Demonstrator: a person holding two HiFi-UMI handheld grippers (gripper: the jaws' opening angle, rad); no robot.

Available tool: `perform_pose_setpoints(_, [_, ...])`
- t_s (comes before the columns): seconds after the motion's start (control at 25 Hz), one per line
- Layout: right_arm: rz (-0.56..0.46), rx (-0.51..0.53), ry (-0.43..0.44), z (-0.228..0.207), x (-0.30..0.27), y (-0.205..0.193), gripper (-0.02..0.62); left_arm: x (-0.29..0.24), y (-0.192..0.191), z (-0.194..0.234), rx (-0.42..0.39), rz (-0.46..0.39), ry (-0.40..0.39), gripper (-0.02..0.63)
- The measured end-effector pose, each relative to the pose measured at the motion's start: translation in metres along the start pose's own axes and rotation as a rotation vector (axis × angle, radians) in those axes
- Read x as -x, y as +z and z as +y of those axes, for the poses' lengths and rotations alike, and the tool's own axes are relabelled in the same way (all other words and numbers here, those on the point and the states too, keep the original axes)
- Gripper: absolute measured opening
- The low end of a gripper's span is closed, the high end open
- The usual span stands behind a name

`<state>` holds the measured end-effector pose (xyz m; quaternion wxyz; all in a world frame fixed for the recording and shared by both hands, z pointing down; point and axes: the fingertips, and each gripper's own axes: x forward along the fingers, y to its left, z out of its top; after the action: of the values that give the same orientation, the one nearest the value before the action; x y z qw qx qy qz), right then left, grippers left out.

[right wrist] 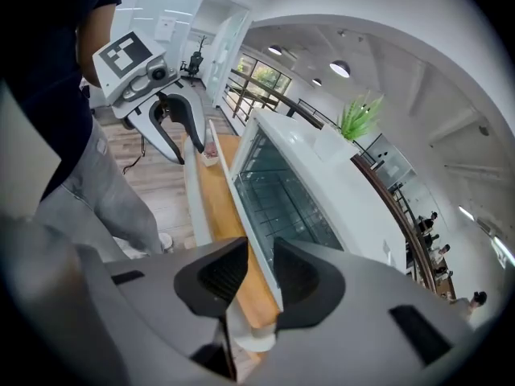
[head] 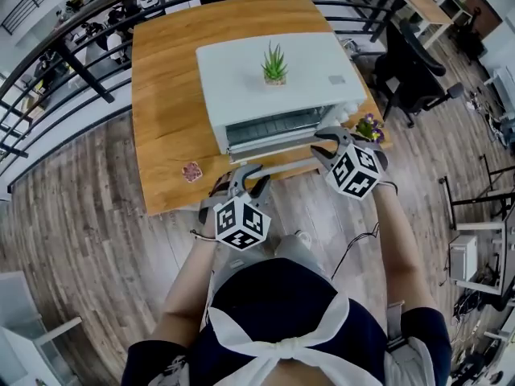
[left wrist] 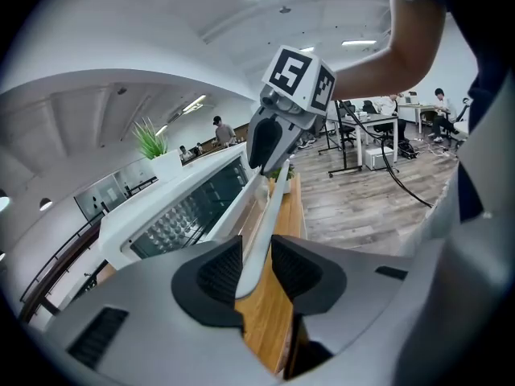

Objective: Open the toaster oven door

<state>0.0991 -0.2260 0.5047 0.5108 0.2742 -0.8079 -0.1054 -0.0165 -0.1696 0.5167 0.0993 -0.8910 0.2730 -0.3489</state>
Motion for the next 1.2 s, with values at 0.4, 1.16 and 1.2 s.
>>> perform_pose_setpoints(0.4, [-0.037,0.034,0.105,0.014,-0.001,-0.006,0.063,0.000,-0.005,-0.010,0.037,0.050,0.015,0.121])
perform_pose_setpoints(1.16, [-0.147,0.053,0.132,0.019,0.001,-0.006,0.060,0.035,0.000,0.001,0.497,0.004,0.192,0.111])
perform_pose_setpoints(1.2, [-0.149,0.054,0.133,0.020,0.001,-0.006,0.060,0.038,0.001,0.004,0.514,-0.010,0.207,0.105])
